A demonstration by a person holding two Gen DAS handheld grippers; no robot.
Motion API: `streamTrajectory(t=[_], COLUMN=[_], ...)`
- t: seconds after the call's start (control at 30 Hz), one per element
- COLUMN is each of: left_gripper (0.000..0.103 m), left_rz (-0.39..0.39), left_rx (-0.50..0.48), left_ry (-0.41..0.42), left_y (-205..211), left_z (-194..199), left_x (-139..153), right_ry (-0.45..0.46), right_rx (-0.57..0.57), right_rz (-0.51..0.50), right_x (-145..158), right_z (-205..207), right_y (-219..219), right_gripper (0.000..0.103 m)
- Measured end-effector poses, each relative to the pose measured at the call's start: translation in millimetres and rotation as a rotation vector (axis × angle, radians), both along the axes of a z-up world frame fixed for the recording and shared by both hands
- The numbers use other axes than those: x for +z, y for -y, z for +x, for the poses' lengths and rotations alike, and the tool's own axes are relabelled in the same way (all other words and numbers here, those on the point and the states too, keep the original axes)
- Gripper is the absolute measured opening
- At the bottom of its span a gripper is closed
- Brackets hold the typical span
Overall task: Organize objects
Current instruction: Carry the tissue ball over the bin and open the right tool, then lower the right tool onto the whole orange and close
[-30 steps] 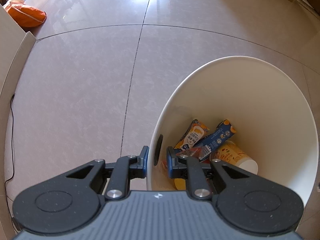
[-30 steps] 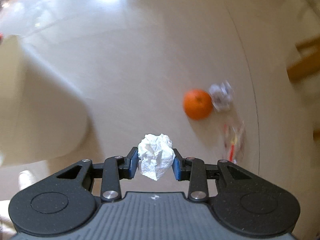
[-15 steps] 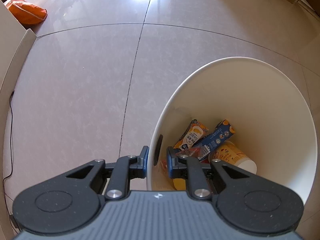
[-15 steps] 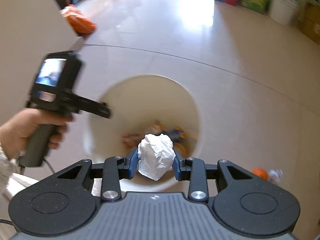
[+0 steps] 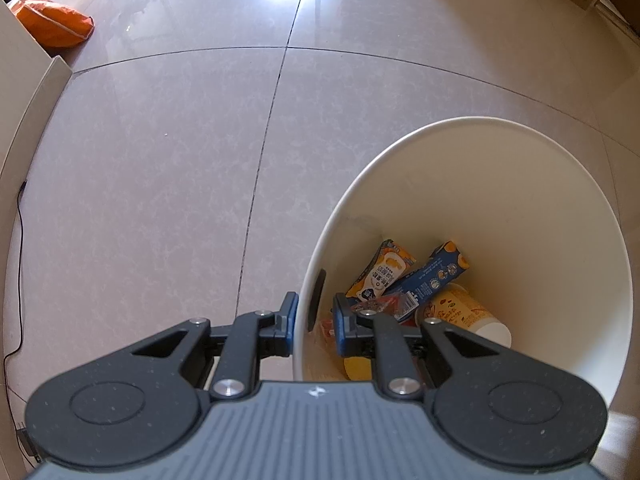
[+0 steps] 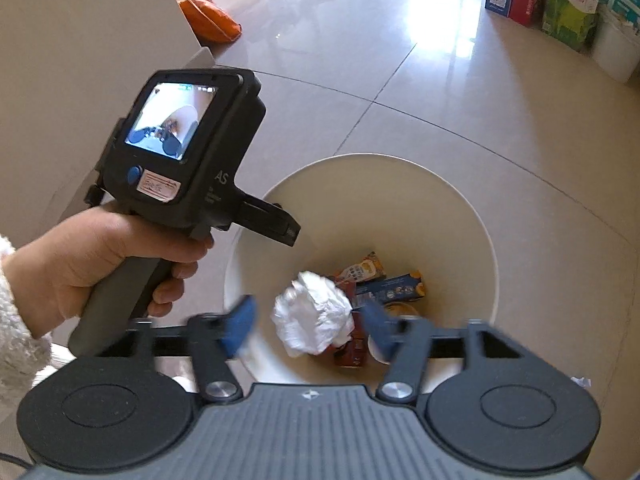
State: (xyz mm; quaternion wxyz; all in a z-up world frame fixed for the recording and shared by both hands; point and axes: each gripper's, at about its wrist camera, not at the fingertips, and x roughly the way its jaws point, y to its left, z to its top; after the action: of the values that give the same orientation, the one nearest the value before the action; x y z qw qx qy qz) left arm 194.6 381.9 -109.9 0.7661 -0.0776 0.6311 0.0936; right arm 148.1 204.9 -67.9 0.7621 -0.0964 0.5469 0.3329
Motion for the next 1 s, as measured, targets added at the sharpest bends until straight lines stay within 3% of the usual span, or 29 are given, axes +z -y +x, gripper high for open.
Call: streamTrajectory(t=[0.2, 0.5, 0.77, 1.0], left_gripper=[0.016, 0.016, 0.016, 0.016], left_rz=[0.003, 0.002, -0.008, -0.012], left_rx=[-0.002, 0.001, 0.005, 0.004], left_ry=[0.0, -0.001, -0.001, 0.0], left_y=[0, 0, -1, -2], left_z=[0, 1, 1, 1], left_x=[0, 1, 1, 1], right_ry=[0.014, 0.07, 0.1, 0.088], right_rx=[0.002, -0.043, -0.145, -0.282], right_rz=[0.005, 0.023, 0.027, -0.014], right_x=[-3, -2, -15, -43], right_z=[-2, -3, -3, 3], right_y=[-1, 23, 80, 154], right_gripper=[0.09, 0.092, 0.094, 0.097])
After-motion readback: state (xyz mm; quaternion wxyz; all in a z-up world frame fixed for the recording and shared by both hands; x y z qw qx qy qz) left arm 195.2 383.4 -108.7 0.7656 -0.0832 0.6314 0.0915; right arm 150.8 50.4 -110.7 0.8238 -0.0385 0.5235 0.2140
